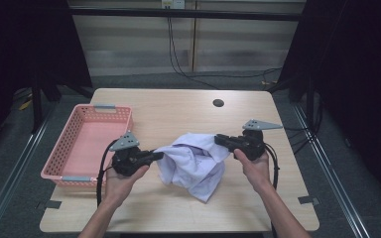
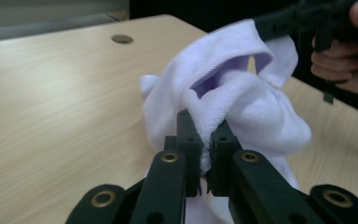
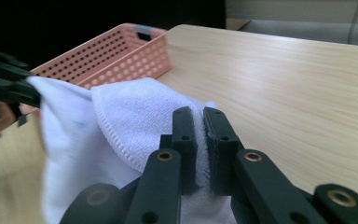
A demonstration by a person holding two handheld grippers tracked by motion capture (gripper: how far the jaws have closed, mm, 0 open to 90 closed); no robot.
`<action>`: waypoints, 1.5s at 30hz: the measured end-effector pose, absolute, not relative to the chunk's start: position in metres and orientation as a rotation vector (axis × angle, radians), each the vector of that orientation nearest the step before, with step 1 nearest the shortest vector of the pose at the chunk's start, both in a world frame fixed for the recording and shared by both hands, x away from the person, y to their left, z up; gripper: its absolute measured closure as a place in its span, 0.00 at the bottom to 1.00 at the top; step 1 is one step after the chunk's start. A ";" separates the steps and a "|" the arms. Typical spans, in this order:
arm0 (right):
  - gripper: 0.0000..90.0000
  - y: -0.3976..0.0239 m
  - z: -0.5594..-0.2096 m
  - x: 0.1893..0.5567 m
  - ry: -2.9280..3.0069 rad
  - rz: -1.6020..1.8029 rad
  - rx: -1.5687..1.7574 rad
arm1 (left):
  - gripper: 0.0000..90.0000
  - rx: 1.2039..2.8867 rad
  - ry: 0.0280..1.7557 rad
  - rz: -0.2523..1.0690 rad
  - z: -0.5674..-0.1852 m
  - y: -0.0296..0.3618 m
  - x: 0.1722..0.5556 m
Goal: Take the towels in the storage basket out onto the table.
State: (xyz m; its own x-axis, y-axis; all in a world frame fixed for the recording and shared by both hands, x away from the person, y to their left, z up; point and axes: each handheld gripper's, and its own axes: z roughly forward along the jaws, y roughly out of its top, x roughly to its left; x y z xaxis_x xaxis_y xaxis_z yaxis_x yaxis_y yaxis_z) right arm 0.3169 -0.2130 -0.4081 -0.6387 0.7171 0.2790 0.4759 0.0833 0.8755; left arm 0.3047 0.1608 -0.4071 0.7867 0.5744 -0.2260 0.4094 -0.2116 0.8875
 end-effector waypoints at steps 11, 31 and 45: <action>0.94 -0.262 -0.363 0.320 1.913 1.588 1.182 | 0.96 1.751 0.711 0.260 -0.354 0.173 0.301; 0.53 -0.266 -0.398 0.327 2.036 1.467 1.255 | 0.64 1.861 0.717 0.146 -0.395 0.147 0.302; 0.53 -0.154 -0.470 0.284 2.513 1.514 1.020 | 0.93 1.850 0.738 0.099 -0.416 0.131 0.316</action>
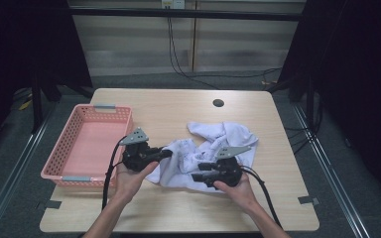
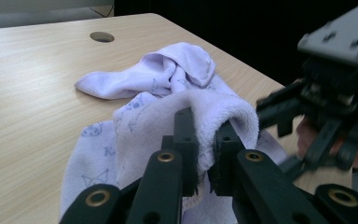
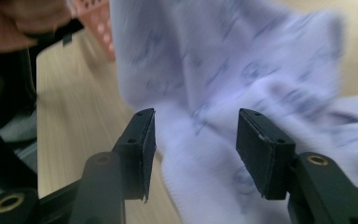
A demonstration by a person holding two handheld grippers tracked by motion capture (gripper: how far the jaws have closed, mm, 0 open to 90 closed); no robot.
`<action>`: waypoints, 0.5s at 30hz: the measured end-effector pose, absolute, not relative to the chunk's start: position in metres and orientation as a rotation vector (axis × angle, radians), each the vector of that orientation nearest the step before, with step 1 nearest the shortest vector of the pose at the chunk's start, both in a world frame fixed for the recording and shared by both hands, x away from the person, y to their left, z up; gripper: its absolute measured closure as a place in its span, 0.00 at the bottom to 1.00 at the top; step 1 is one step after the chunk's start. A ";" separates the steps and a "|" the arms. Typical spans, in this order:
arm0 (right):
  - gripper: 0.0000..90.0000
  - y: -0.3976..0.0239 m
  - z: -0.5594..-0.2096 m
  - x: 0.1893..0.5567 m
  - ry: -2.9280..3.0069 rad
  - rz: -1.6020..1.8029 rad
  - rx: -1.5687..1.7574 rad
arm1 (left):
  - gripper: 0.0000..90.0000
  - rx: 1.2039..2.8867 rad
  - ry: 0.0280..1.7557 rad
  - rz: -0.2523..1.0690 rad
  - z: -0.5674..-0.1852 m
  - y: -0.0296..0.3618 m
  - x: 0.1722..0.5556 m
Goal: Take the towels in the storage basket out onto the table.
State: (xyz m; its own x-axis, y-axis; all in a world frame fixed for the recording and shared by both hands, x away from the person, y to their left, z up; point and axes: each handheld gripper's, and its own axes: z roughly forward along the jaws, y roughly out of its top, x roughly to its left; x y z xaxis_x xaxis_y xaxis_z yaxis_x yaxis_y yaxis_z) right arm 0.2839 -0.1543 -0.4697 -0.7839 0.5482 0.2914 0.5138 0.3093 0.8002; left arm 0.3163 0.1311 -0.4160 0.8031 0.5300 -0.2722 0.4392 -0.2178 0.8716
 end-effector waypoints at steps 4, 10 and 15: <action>0.51 -0.130 -0.488 0.287 2.599 1.383 0.946 | 0.90 1.842 0.752 0.102 -0.417 0.132 0.317; 0.91 -0.125 -0.492 0.290 2.584 1.299 0.964 | 0.90 1.830 0.767 0.127 -0.411 0.142 0.318; 0.92 -0.155 -0.459 0.278 2.553 1.454 0.969 | 0.90 1.821 0.765 0.152 -0.401 0.158 0.312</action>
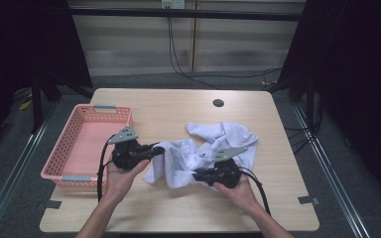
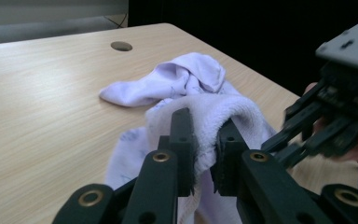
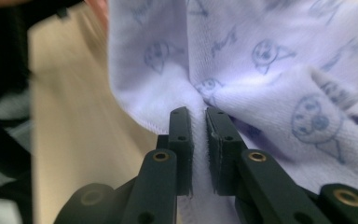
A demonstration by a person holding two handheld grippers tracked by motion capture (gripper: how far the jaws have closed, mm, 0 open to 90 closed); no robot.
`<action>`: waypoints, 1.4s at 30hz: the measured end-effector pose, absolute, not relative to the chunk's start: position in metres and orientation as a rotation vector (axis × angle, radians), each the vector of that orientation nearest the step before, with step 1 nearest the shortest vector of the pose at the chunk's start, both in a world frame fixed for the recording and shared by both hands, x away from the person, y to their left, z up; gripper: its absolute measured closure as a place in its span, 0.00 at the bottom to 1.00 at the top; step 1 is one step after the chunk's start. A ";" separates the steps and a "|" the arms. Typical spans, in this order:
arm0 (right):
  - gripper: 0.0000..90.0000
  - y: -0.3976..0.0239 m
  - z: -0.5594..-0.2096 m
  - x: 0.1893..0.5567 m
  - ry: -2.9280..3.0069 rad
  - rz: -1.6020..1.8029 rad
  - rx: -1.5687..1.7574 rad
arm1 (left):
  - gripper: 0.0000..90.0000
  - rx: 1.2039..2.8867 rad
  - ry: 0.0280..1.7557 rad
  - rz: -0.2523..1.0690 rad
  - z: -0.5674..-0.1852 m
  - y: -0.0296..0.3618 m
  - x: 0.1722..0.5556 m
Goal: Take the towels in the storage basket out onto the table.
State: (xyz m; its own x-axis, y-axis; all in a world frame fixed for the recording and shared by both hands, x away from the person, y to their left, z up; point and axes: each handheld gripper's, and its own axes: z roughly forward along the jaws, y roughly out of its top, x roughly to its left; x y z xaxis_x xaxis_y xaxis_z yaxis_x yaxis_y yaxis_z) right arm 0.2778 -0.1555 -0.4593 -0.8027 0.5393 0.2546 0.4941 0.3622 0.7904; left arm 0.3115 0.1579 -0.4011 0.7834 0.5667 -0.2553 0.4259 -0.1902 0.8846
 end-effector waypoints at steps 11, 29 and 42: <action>0.98 -0.271 -0.445 0.281 2.223 1.400 1.291 | 0.76 1.918 0.732 0.078 -0.419 0.126 0.314; 0.71 -0.259 -0.457 0.268 2.296 1.405 1.256 | 0.57 2.038 0.702 -0.028 -0.467 0.125 0.284; 0.51 -0.179 -0.476 0.298 2.417 1.386 1.095 | 0.99 1.999 0.673 -0.029 -0.460 0.119 0.300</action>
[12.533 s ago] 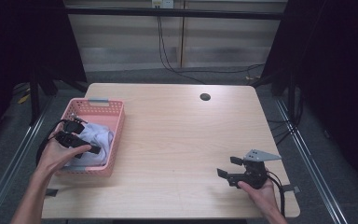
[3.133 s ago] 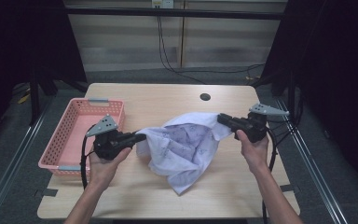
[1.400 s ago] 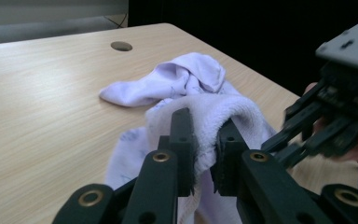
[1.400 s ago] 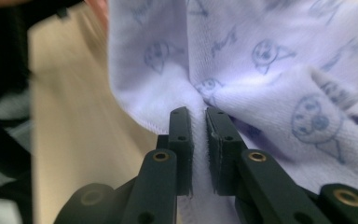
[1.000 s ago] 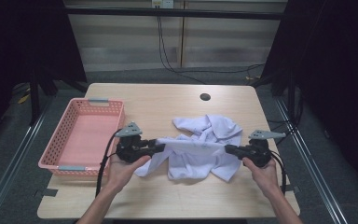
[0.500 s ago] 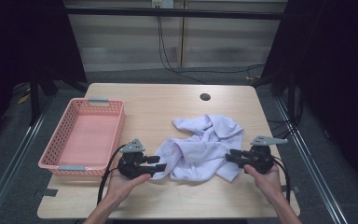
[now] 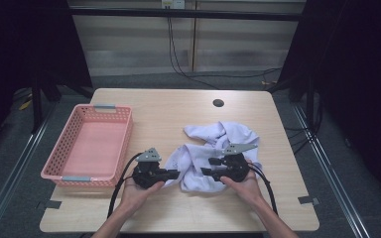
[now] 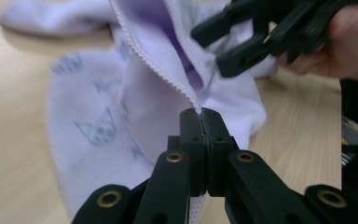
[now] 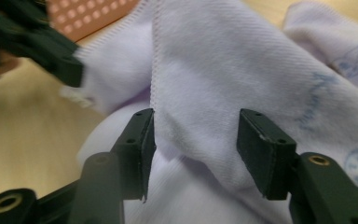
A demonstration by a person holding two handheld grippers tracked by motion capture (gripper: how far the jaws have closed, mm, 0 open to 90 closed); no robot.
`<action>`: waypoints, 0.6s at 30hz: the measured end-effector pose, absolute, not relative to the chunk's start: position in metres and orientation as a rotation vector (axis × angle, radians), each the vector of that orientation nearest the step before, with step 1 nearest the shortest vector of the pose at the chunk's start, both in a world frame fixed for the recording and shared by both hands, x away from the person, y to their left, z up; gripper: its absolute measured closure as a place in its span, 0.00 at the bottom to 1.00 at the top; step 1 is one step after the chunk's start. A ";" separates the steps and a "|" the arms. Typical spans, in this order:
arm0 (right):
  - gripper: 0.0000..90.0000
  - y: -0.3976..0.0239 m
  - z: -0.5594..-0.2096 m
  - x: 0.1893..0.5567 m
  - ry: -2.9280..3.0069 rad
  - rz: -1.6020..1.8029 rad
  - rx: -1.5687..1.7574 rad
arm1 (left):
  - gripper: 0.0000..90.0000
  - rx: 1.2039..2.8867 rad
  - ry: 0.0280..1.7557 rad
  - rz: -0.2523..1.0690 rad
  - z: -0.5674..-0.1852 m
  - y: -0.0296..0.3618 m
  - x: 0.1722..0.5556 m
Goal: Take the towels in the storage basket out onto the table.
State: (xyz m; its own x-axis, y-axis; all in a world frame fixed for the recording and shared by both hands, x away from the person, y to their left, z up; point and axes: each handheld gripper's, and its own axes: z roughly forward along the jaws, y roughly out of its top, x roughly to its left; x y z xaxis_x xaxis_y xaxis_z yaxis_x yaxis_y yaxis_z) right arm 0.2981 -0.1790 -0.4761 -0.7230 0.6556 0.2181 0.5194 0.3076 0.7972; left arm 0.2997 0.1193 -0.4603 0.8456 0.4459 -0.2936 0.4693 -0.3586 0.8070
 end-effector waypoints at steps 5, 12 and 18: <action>0.79 -0.172 -0.488 0.313 2.408 1.281 1.130 | 0.99 1.930 0.670 -0.032 -0.449 0.130 0.302; 0.97 -0.207 -0.446 0.307 2.346 1.444 1.160 | 0.99 1.847 0.643 -0.008 -0.422 0.144 0.293; 0.97 -0.247 -0.408 0.291 2.349 1.441 1.196 | 0.99 1.851 0.573 0.004 -0.405 0.134 0.283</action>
State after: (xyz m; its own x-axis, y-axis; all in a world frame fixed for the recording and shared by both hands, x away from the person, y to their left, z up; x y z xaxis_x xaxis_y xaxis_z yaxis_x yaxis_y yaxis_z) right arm 0.2913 -0.2470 -0.4082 -0.6750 0.6856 0.2728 0.5540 0.2266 0.8011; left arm 0.2830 0.1338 -0.4048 0.8810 0.3862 -0.2732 0.3820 -0.2401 0.8924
